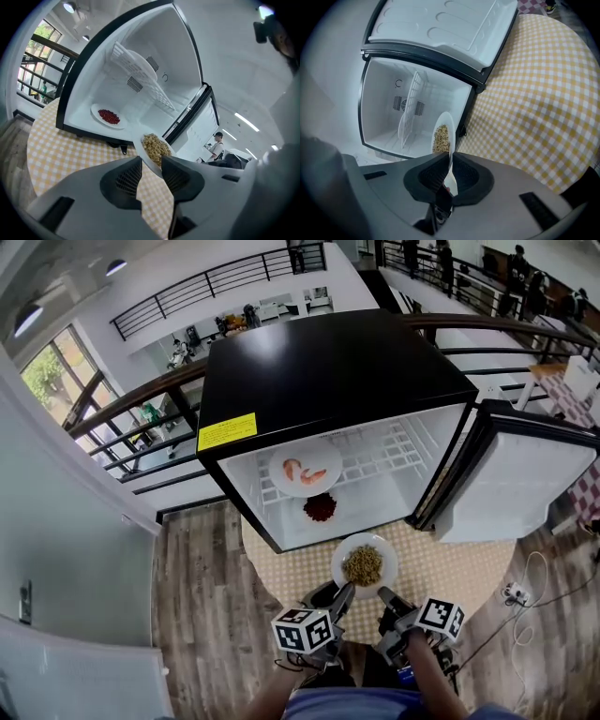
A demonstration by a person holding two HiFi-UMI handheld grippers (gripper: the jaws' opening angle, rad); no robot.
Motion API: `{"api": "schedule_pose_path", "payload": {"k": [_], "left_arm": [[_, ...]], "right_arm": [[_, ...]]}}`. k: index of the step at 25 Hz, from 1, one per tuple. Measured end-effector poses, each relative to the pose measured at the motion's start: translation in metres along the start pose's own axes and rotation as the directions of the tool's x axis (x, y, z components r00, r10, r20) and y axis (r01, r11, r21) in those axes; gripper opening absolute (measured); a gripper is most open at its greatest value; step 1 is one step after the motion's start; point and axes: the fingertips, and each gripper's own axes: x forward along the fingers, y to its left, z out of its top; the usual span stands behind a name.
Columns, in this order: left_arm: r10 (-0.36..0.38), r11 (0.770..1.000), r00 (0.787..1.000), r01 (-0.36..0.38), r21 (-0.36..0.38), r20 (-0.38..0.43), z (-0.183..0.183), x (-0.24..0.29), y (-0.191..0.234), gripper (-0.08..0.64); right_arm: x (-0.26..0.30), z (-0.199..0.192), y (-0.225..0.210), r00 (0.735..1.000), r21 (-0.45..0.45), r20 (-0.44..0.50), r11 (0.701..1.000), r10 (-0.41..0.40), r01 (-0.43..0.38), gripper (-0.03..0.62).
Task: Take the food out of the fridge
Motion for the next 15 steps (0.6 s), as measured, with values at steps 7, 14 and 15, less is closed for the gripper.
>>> {"api": "schedule_pose_path", "payload": {"k": [7, 14, 15], "left_arm": [[-0.01, 1.0, 1.0, 0.01, 0.007, 0.025, -0.016, -0.05, -0.007, 0.135], [-0.045, 0.998, 0.999, 0.043, 0.039, 0.027, -0.037, -0.094, -0.015, 0.135], [-0.051, 0.998, 0.998, 0.05, 0.038, 0.025, -0.04, -0.1, -0.016, 0.135]], "right_arm": [[-0.024, -0.047, 0.009, 1.0, -0.029, 0.015, 1.0, -0.003, 0.003, 0.031], [-0.049, -0.091, 0.01, 0.998, -0.051, 0.059, 0.999, 0.0, 0.003, 0.031], [-0.052, -0.097, 0.011, 0.998, -0.054, 0.062, 0.999, -0.002, 0.006, 0.031]]}}
